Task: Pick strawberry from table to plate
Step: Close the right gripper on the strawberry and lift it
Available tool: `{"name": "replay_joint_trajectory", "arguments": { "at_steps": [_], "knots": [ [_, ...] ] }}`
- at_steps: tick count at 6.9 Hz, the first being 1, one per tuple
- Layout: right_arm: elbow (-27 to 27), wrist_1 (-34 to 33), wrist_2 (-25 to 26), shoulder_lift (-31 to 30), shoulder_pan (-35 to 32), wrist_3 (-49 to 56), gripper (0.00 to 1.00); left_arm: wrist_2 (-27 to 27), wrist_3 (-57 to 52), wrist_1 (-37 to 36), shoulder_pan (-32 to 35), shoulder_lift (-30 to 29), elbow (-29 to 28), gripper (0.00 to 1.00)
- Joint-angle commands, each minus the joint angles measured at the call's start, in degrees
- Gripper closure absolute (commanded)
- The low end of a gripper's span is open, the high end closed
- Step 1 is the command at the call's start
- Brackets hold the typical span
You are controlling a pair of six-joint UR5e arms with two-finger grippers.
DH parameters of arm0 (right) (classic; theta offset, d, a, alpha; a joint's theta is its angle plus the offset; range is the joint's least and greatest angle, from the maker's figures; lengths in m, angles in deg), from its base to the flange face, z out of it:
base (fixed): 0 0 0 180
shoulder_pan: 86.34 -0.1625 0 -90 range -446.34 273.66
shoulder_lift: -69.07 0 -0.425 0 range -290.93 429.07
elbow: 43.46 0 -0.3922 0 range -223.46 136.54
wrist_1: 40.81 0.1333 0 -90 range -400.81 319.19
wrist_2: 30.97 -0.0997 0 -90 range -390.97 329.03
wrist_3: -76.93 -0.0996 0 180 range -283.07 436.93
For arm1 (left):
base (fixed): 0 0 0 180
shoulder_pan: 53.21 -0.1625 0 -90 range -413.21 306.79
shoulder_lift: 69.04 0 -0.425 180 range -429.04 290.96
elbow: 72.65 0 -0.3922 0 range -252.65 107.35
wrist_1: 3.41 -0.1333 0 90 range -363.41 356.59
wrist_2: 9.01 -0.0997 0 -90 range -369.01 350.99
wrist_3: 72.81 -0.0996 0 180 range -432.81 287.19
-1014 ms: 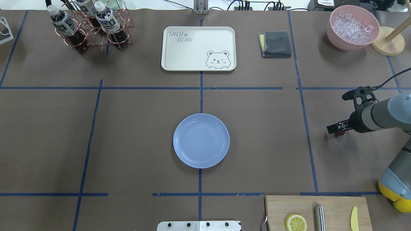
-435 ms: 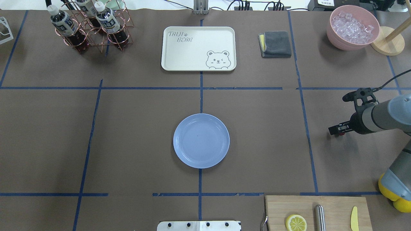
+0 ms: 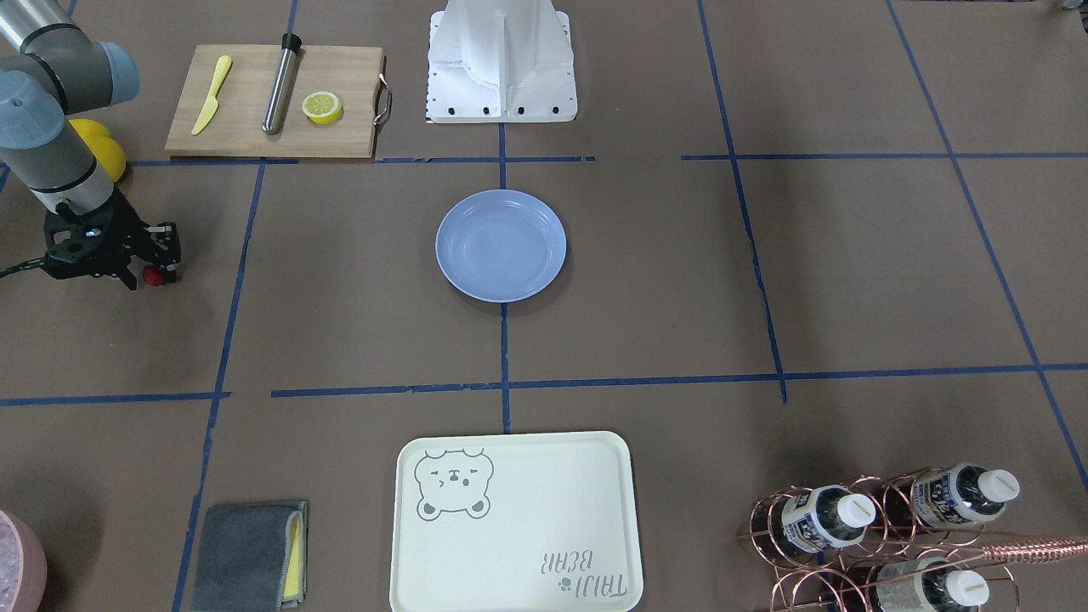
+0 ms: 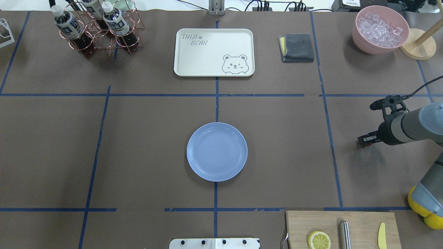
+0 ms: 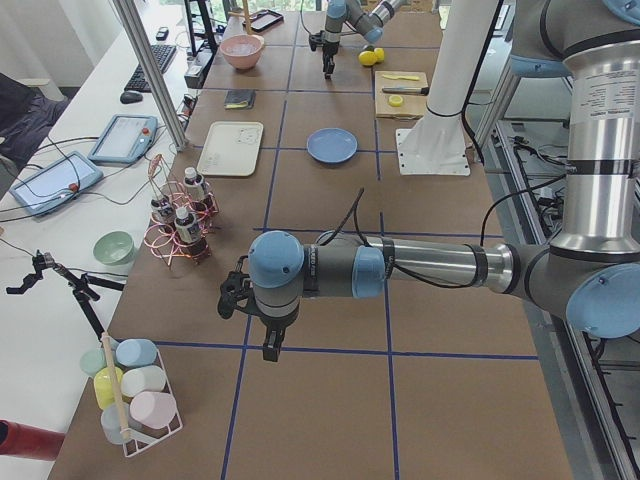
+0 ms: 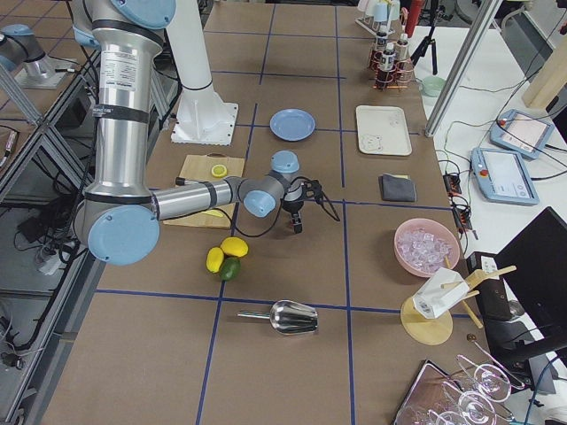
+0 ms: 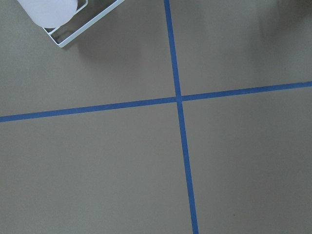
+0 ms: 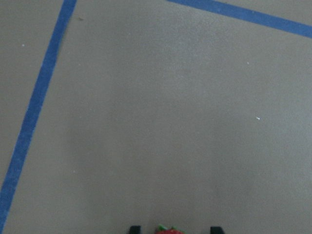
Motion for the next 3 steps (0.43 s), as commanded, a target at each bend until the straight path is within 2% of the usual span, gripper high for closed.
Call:
{"name": "replay_joint_trajectory", "arguments": {
  "at_steps": [1, 2, 3],
  "knots": [
    [0.2, 0.0, -0.3, 0.1, 0.0, -0.2, 1.00, 0.0, -0.1, 0.0, -0.1, 0.0, 0.0, 0.00],
    [1.7, -0.1, -0.6, 0.7, 0.1, -2.1, 1.00, 0.0, -0.1, 0.0, -0.1, 0.0, 0.0, 0.00],
    [5.6, -1.7, -0.6, 1.7, 1.4, -7.0, 1.00, 0.0, 0.0, 0.0, -0.1, 0.0, 0.0, 0.00]
  ]
}}
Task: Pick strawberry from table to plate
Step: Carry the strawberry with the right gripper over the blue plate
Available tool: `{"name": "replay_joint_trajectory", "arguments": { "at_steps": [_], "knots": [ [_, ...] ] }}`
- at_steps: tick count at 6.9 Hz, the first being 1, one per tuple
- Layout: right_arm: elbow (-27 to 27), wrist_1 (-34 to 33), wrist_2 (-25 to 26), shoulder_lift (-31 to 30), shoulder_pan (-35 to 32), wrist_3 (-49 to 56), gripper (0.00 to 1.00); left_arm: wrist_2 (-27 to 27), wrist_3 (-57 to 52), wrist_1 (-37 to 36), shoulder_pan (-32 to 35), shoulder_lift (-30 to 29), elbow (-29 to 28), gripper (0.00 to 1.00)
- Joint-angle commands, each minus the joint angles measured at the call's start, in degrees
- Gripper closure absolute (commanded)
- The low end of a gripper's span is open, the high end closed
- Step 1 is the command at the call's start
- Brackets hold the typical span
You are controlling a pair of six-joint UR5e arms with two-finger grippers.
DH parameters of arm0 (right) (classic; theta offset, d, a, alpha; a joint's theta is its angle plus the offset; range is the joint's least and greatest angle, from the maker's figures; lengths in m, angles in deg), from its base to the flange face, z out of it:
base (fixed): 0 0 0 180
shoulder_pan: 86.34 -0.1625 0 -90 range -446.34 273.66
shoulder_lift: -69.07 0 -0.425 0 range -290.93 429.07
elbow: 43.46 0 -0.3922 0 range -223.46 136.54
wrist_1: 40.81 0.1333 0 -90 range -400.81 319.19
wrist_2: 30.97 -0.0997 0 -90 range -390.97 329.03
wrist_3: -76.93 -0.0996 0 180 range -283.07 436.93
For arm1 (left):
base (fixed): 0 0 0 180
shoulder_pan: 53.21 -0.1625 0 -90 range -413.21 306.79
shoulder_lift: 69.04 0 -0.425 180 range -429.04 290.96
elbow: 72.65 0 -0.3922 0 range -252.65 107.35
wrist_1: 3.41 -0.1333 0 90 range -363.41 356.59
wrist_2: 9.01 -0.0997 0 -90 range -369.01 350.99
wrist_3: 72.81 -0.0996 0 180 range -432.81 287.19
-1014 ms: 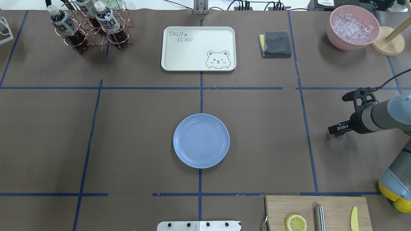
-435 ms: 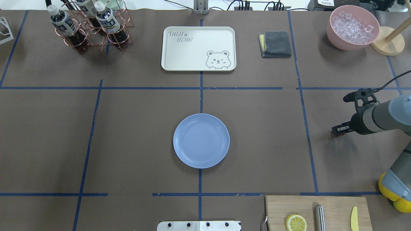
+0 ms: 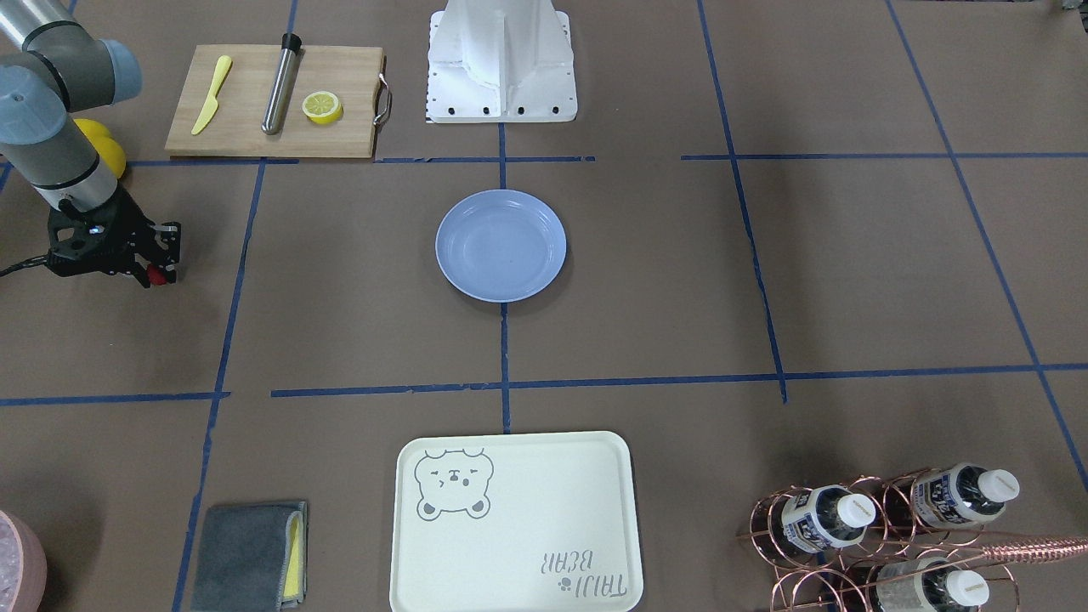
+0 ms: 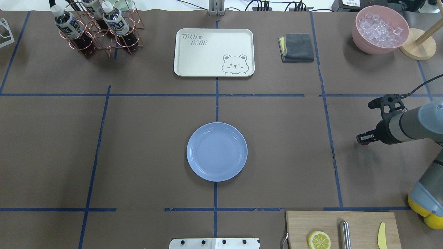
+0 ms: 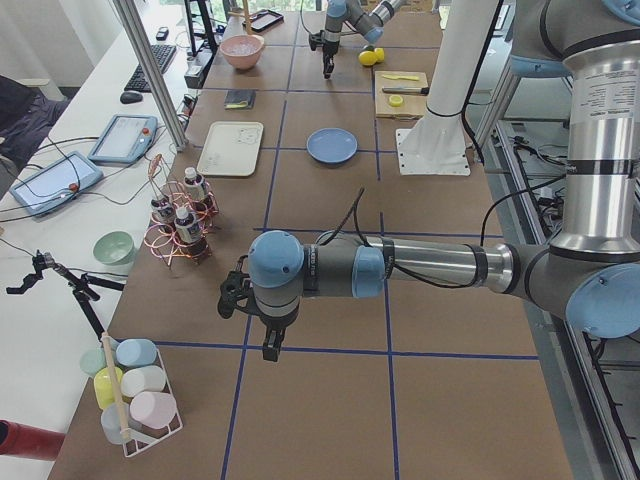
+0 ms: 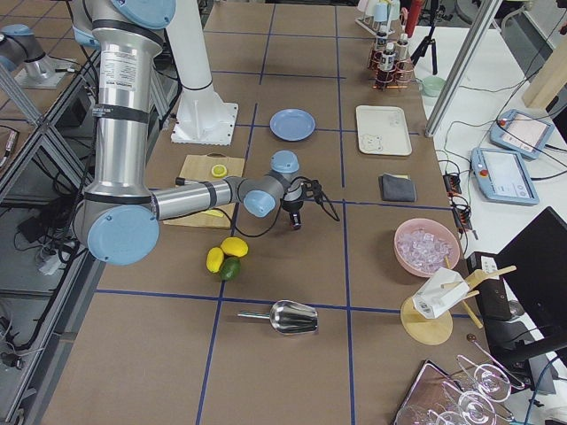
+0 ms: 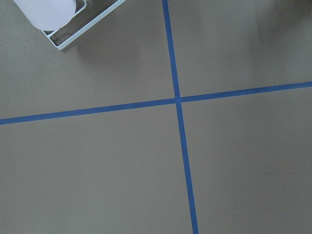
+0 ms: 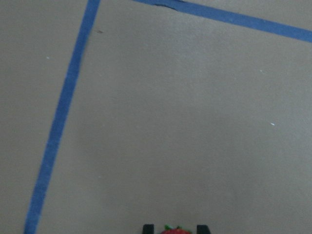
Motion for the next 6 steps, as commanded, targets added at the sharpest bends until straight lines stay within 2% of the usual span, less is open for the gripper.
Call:
{"name": "replay_joint_trajectory", "arguments": {
  "at_steps": [1, 2, 3, 4, 5, 6],
  "knots": [
    [6.5, -11.3, 0.0, 8.1, 2.5, -7.9, 1.00, 0.1, 0.1, 0.0, 0.0, -0.1, 0.0, 0.00],
    [6.5, -22.7, 0.9, 18.3, 4.9, -11.6, 1.00, 0.1, 0.1, 0.0, 0.0, -0.1, 0.0, 0.00],
    [5.7, -30.1, 2.5, 26.6, 7.9, -15.0, 1.00, 0.1, 0.1, 0.0, 0.0, -0.1, 0.0, 0.00],
    [2.4, -34.4, 3.6, 34.4, 9.6, -19.5, 1.00, 0.3, 0.0, 0.0, 0.0, -0.1, 0.1, 0.00],
    [-5.1, -34.8, 6.2, 42.5, 11.3, -23.4, 1.00, 0.3, 0.1, 0.0, 0.0, -0.1, 0.1, 0.00],
    [-11.0, -34.7, 7.9, 47.7, 13.0, -25.4, 1.00, 0.3, 0.1, 0.0, 0.0, -0.2, 0.1, 0.00]
  ]
}}
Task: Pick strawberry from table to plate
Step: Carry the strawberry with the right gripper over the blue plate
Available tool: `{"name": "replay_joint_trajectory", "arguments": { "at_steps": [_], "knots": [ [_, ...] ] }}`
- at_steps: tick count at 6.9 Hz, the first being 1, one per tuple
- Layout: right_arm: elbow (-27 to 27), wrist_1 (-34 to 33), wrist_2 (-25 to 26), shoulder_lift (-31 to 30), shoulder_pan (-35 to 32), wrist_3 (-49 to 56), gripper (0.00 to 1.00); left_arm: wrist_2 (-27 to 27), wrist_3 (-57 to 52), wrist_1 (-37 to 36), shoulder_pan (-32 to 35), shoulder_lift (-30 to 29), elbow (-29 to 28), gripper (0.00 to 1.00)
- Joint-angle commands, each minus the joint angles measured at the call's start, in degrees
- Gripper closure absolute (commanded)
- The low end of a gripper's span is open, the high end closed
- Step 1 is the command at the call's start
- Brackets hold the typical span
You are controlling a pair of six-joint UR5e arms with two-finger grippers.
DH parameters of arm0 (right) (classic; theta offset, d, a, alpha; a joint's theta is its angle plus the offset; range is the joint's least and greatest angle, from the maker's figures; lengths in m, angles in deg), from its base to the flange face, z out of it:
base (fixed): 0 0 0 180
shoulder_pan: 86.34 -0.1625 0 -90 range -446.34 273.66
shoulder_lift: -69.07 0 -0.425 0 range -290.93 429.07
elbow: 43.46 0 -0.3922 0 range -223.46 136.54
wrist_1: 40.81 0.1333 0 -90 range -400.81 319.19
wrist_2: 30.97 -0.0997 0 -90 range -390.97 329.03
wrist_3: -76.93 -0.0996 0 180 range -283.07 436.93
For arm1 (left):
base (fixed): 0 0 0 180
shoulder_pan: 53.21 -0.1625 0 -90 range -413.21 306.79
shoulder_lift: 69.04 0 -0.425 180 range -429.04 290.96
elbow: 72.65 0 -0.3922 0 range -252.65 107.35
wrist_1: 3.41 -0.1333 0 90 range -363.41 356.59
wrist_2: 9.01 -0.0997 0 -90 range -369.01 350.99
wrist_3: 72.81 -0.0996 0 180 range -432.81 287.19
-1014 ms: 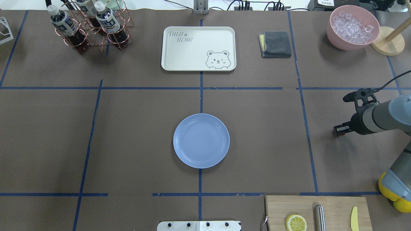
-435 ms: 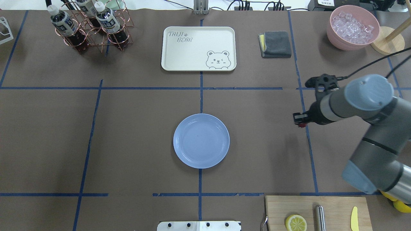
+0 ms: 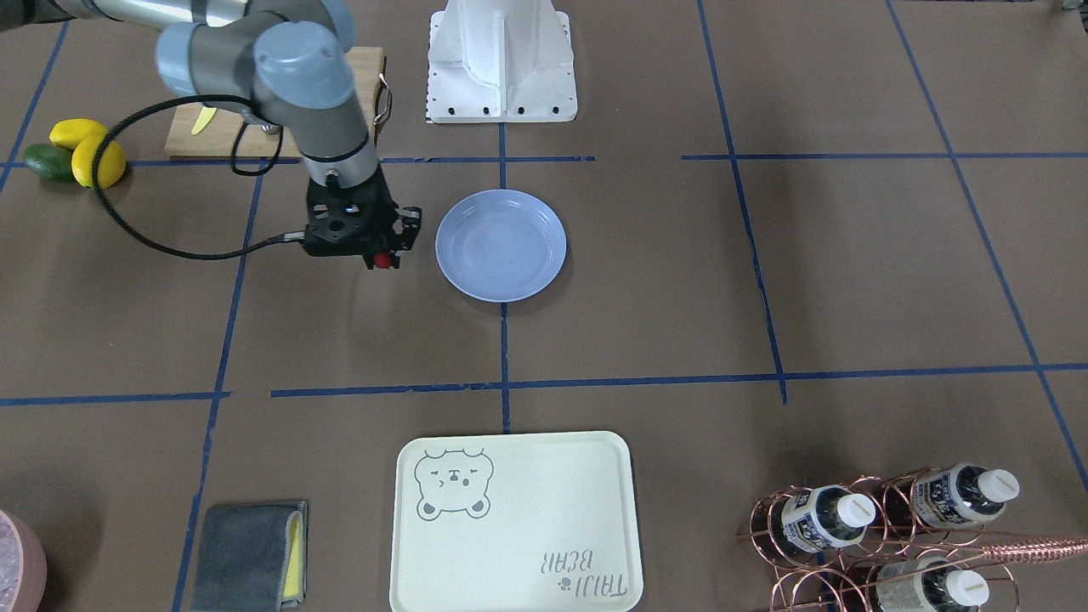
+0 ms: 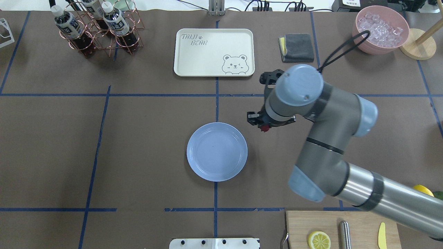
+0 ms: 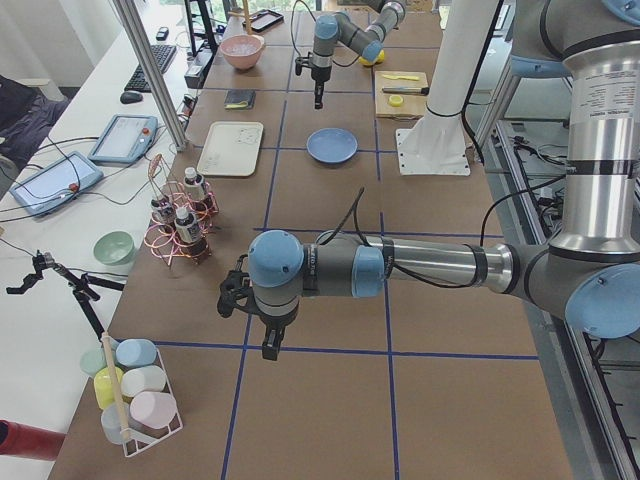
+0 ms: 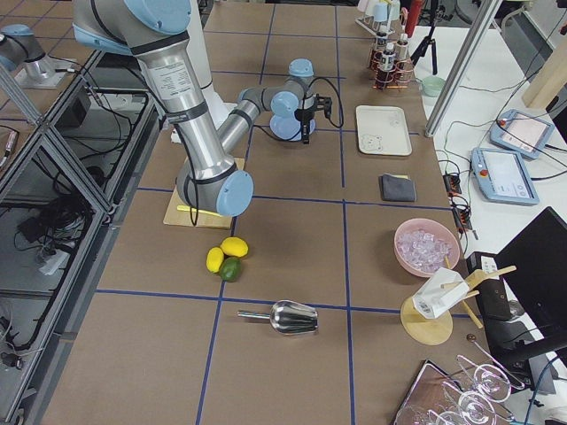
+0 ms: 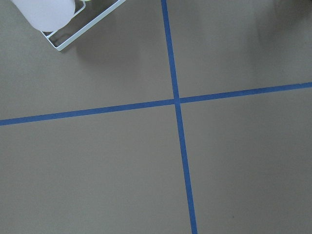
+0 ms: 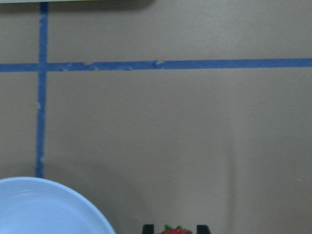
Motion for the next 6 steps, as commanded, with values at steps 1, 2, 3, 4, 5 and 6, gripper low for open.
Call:
{"name": "replay_joint_trajectory", "arguments": {
  "at_steps": [1, 2, 3, 4, 5, 6],
  "knots": [
    [-11.6, -0.7, 4.2, 11.6, 4.7, -6.5, 1.00, 0.0, 0.0, 0.0, 0.0, -0.1, 0.0, 0.00],
    [-14.8, -0.7, 6.0, 13.9, 6.5, -7.1, 1.00, 0.0, -0.1, 0.0, 0.0, -0.1, 0.0, 0.00],
    [-15.3, -0.7, 6.0, 14.0, 7.8, -7.7, 1.00, 0.0, -0.1, 0.0, -0.1, -0.1, 0.0, 0.00],
    [-15.4, -0.8, 6.0, 13.7, 8.8, -8.2, 1.00, 0.0, -0.1, 0.0, -0.1, -0.1, -0.1, 0.00],
    [-15.4, -1.0, 6.1, 13.5, 9.3, -8.3, 1.00, 0.0, -0.1, 0.0, -0.2, -0.1, -0.1, 0.00],
    [-15.4, -1.1, 6.0, 13.3, 9.6, -8.3, 1.00, 0.0, -0.1, 0.0, -0.2, -0.1, -0.1, 0.00]
  ]
}}
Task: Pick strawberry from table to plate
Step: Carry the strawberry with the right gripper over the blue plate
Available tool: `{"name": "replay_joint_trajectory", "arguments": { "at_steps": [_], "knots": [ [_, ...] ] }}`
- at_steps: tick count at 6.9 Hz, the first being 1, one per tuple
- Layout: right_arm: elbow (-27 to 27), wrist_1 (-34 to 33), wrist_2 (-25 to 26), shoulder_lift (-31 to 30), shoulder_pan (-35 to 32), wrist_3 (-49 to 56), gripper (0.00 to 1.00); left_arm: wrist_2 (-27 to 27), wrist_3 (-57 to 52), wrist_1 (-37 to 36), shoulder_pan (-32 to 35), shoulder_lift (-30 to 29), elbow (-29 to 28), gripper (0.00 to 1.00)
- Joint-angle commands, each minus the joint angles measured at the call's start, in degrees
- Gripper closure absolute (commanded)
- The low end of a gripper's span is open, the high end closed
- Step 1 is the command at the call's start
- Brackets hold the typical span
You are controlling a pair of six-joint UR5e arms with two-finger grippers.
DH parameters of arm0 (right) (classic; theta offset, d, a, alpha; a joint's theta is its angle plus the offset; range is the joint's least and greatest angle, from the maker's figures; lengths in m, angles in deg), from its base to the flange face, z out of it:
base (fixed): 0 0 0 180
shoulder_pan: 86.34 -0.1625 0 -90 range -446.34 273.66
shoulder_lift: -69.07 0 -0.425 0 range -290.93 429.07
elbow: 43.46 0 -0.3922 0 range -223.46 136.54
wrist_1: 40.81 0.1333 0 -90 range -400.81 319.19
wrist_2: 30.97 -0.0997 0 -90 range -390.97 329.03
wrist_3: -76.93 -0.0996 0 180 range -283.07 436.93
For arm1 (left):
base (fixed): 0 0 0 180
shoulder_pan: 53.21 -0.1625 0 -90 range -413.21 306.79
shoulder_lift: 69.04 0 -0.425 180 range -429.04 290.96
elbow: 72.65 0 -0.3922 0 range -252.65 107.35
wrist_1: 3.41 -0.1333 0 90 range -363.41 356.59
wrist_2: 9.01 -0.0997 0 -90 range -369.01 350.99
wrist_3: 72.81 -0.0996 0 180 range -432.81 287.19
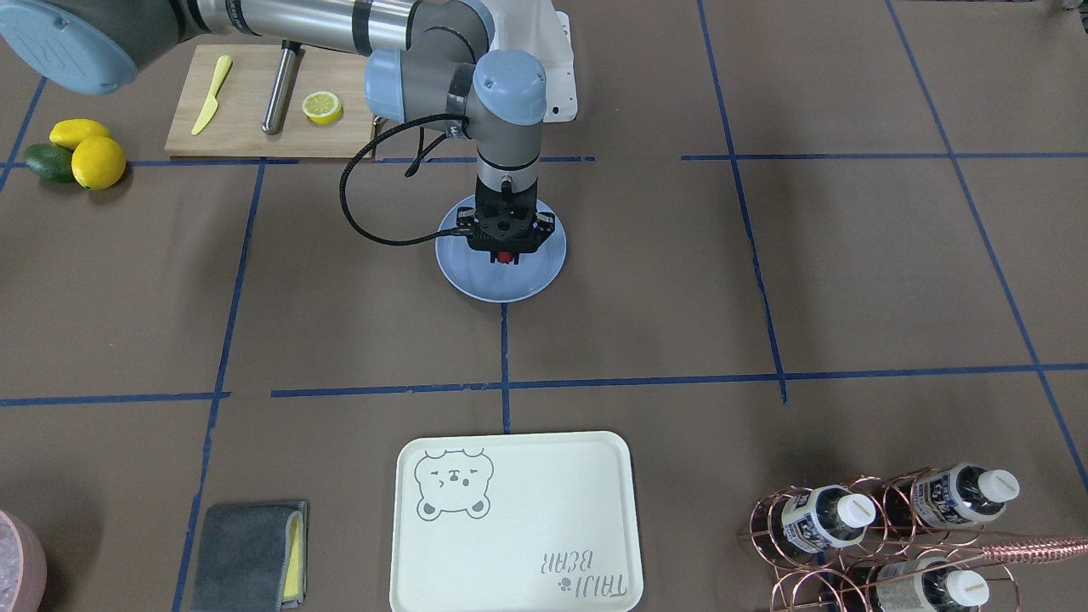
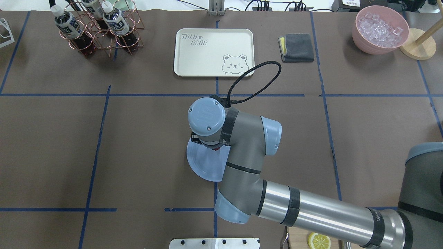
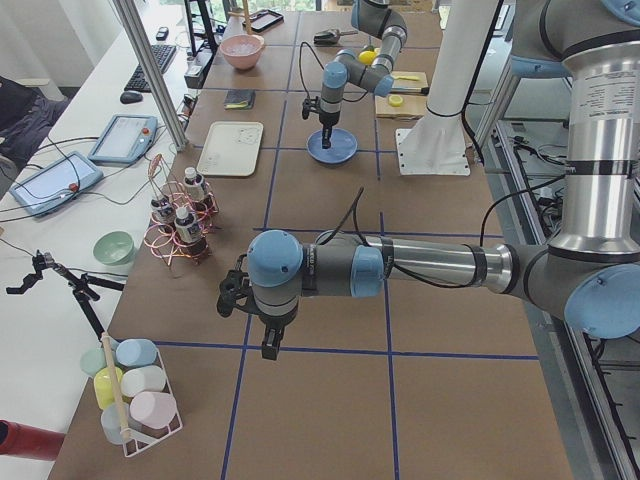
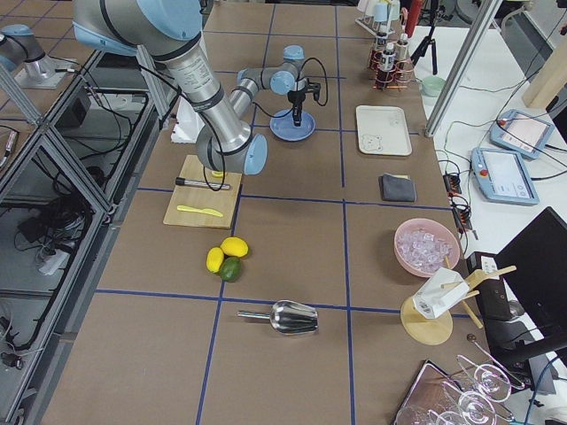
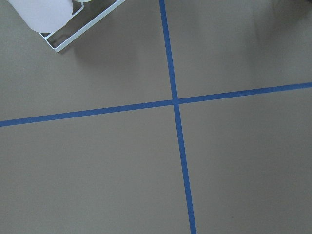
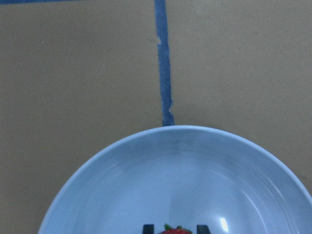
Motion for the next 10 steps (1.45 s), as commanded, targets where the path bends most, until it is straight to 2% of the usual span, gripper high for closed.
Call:
{"name": "replay_joint_trajectory", "arguments": {
  "at_steps": [1, 4, 5, 6, 8, 10],
  "knots": [
    [0.0, -0.1, 0.1, -0.7, 0.7, -0.1, 1.00, 0.1, 0.0, 0.0, -0.1, 0.0, 0.0, 0.00],
    [0.0, -0.1, 0.0, -0.7, 1.0, 0.0, 1.00, 0.1, 0.0, 0.0, -0.1, 0.0, 0.0, 0.00],
    [0.0, 0.1, 0.0, -0.7, 1.0, 0.0, 0.79, 0.0, 0.0, 0.0, -0.2, 0.1, 0.0, 0.00],
    [0.2, 0.2, 0.3, -0.9, 1.0, -0.1, 0.01, 0.0, 0.0, 0.0, -0.4, 0.1, 0.0, 0.00],
    [0.8, 0.1, 1.5, -1.1, 0.8, 0.6, 0.00, 0.0, 0.0, 0.0, -0.4, 0.2, 0.0, 0.00],
    [4.6, -0.2, -1.1, -2.3, -5.0, 3.3, 0.00, 0.0, 0.0, -0.1, -0.4, 0.2, -0.1, 0.00]
  ]
}}
